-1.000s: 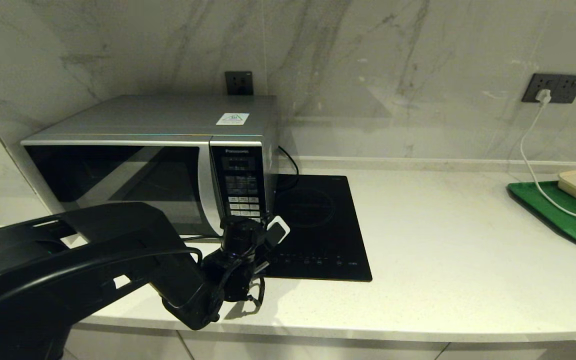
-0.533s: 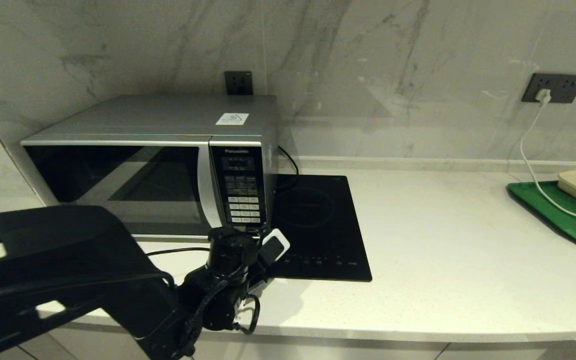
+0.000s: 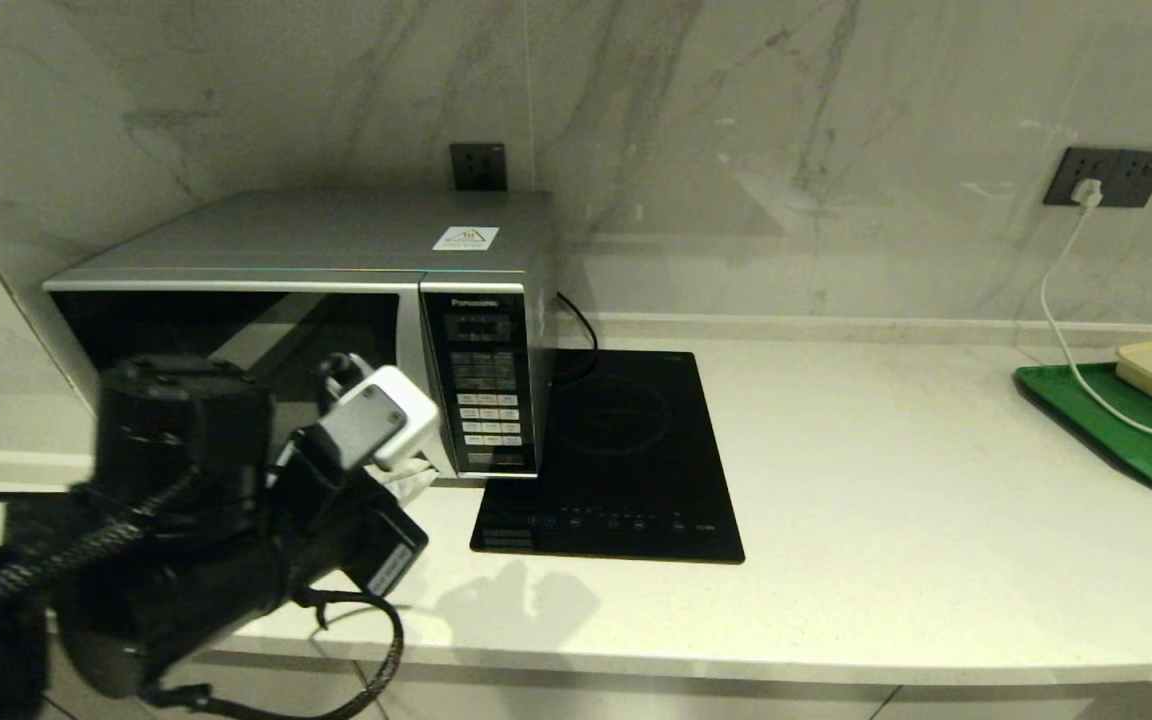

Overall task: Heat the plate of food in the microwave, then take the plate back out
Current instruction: Open the microwave oven

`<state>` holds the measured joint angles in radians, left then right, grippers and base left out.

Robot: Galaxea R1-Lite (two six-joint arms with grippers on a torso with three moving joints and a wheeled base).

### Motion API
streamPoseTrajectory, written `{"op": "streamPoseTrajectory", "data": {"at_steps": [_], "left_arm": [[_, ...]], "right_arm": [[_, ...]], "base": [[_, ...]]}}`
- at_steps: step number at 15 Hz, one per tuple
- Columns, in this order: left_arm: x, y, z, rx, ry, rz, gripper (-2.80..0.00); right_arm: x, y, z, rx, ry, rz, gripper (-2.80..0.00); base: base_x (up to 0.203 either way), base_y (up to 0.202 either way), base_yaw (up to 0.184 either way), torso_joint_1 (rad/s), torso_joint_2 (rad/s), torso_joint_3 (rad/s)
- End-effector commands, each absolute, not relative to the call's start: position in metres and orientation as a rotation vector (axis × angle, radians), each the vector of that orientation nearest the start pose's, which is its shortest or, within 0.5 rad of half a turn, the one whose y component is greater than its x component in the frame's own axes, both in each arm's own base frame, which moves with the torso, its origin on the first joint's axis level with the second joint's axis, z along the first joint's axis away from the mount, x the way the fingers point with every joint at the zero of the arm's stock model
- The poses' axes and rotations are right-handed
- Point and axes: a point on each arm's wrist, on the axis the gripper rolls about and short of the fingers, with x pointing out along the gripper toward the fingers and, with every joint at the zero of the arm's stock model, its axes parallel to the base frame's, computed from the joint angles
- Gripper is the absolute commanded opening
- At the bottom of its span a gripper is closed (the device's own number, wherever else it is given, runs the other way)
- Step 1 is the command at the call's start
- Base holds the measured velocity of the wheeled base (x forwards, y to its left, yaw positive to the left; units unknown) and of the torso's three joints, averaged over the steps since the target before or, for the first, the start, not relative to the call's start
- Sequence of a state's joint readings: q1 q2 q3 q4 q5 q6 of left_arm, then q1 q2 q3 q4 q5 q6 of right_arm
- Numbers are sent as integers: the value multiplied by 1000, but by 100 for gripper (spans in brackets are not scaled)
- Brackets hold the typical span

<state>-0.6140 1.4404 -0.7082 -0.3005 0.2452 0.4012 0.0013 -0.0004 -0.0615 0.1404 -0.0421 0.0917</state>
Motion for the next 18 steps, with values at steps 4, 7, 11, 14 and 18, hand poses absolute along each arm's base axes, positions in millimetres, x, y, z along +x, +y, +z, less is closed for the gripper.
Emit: {"op": "streamPoseTrajectory", "data": {"at_steps": [4,7,11,14,18], "left_arm": [[100,-26,296,232,362,-229,-280],[38,-5,295,210,332,-120,-280],[-25,9,271,214,338,53,-280],[-65,4,249,206,380,223,-280],[-98,-5,215,198,353,266,-280]], "right_arm": [[-28,-1,78,90,78,-45,-280],[-28,-1,78,90,77,-45,-280],[-28,-1,78,90,78,-45,-280],[-28,-1,78,90,77,-45,-280],[-28,-1,78,90,78,-45,-280]], "base": [[0,0,0,0,0,0],[0,0,0,0,0,0],[0,0,0,0,0,0],[0,0,0,0,0,0],[0,0,0,0,0,0]]}}
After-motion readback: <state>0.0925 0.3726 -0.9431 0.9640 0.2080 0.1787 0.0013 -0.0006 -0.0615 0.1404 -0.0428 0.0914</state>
